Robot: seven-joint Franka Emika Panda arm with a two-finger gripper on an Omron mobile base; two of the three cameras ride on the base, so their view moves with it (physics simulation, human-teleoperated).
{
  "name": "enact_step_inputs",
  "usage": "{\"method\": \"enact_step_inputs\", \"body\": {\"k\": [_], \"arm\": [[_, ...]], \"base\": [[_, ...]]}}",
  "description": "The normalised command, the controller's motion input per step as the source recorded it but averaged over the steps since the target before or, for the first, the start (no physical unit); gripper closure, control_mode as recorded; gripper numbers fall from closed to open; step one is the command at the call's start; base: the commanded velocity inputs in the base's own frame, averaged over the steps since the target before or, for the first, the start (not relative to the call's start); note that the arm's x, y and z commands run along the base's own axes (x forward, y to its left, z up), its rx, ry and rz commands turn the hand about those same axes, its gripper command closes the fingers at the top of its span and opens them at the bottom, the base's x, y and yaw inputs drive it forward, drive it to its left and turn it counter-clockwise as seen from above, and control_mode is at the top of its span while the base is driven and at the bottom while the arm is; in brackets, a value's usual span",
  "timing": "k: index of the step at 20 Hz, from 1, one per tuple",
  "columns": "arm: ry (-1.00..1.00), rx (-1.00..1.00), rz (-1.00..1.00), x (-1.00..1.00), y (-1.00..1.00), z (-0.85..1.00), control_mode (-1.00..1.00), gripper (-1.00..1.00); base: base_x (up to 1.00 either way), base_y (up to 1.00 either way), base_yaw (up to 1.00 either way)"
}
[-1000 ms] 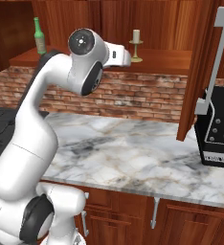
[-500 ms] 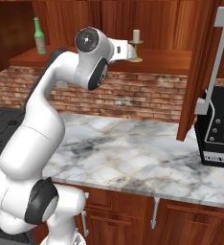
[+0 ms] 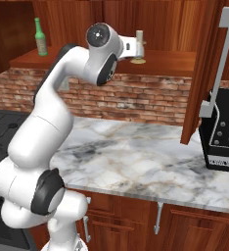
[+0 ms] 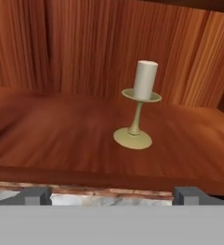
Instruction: Get the candle and the beer from the cabinet and move them to the dining counter.
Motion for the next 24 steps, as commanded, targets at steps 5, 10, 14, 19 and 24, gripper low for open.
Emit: {"method": "enact_step_inputs", "body": {"k": [5, 10, 14, 19, 24], "arm": [[0.02, 0.07, 0.00, 0.25, -0.01, 0.00, -1.00, -1.00], [0.04, 0.13, 0.00, 0.21, -0.02, 0.00, -1.00, -1.00], [0.00, 0.13, 0.00, 0.14, -0.14, 0.00, -1.00, -1.00], [-0.01, 0.07, 0.00, 0.14, -0.20, 0.00, -1.00, -1.00], [-0.03, 0.01, 0.00, 0.09, -0.08, 0.00, -1.00, -1.00]], "base": [[0.00, 0.00, 0.00], [0.00, 0.00, 0.00], [0.00, 0.00, 0.00], [0.00, 0.00, 0.00], [0.00, 0.00, 0.00]]}}
